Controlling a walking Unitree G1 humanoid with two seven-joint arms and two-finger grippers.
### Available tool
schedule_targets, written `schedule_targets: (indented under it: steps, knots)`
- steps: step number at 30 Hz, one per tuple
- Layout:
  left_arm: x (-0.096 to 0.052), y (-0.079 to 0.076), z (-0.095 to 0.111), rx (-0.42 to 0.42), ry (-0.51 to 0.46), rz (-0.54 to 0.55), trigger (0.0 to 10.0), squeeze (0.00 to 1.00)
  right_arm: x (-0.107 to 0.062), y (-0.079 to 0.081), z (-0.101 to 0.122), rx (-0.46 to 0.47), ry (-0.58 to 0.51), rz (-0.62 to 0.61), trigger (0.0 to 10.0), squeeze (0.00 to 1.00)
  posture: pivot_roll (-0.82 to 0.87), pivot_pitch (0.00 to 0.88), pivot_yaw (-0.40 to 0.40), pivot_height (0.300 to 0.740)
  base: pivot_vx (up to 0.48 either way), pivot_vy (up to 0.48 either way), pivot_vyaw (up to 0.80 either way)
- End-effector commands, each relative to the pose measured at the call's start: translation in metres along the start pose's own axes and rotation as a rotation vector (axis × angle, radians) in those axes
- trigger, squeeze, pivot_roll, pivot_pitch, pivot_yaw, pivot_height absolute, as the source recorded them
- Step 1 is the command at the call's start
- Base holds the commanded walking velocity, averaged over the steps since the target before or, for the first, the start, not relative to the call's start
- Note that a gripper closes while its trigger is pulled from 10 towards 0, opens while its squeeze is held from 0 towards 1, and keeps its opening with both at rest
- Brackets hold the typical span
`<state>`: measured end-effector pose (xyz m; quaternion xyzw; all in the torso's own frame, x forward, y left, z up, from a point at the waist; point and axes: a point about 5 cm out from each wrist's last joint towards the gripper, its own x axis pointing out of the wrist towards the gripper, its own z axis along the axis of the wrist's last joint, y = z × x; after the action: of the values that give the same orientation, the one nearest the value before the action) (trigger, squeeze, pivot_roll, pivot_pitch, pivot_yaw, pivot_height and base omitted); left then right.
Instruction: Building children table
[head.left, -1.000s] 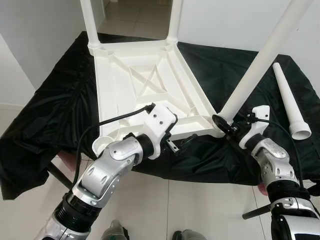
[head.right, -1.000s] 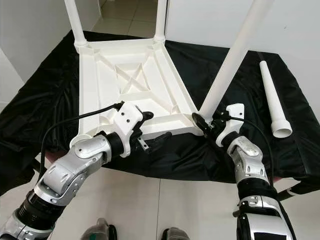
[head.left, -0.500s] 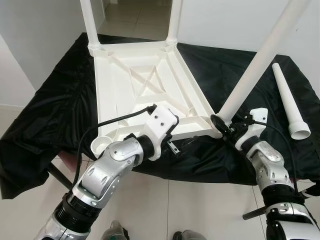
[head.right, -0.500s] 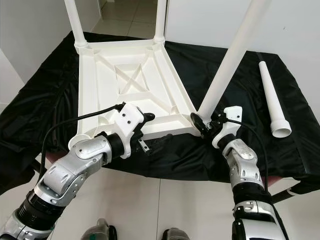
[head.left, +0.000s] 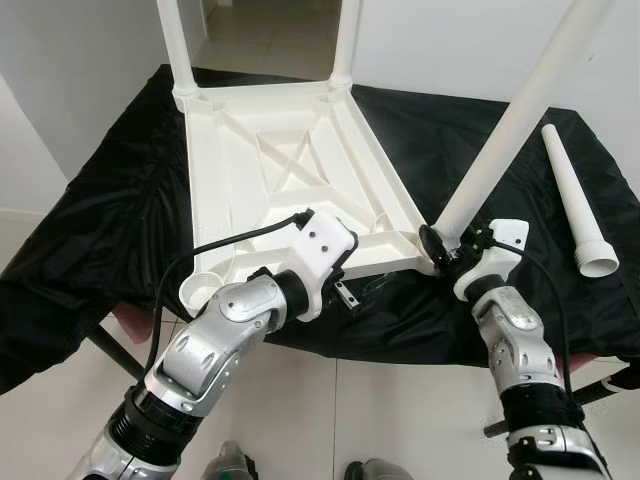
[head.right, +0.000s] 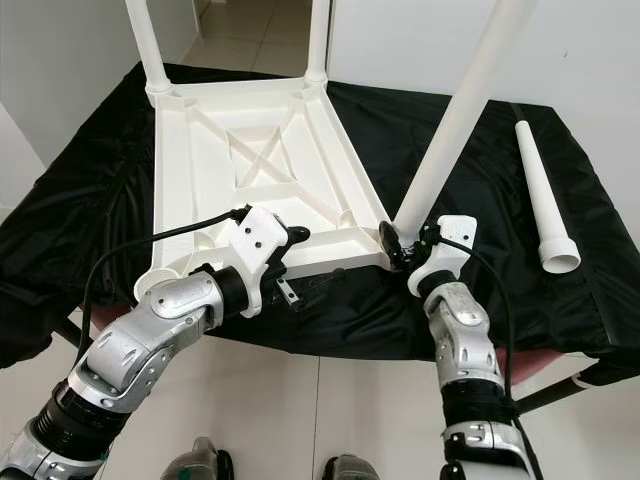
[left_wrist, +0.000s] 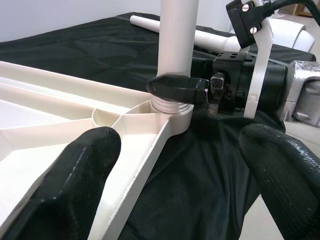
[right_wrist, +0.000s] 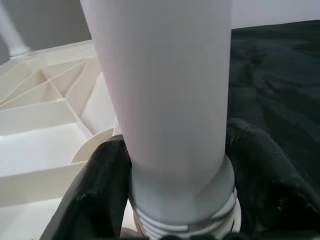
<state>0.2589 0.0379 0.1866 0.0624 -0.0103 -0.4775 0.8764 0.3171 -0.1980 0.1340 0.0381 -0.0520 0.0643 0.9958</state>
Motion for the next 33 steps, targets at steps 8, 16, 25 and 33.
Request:
schedule_targets:
  steps: [8,16,25,33]
  knots:
    - [0.001,-0.003,0.001,0.008,-0.004,-0.081,10.0,0.0,0.001,0.008,0.012,0.028,-0.055,-0.212,10.0,0.0,0.06,0.045,-0.035,0.74,0.0,0.0,0.0]
    - [0.003,-0.001,0.003,0.012,-0.01,-0.08,10.0,0.0,-0.003,0.015,0.01,0.024,-0.035,-0.426,10.0,0.0,0.04,0.041,-0.023,0.74,0.0,0.0,0.0]
    - [0.005,0.001,0.005,0.011,-0.017,-0.082,10.0,0.0,-0.001,0.034,0.014,0.045,-0.048,-0.518,10.0,0.0,0.05,0.046,-0.02,0.74,0.0,0.0,0.0]
    - [0.005,0.001,0.005,0.01,-0.017,-0.078,10.0,0.0,-0.002,0.031,0.011,0.043,-0.027,-0.528,10.0,0.0,0.05,0.049,-0.024,0.74,0.0,0.0,0.0]
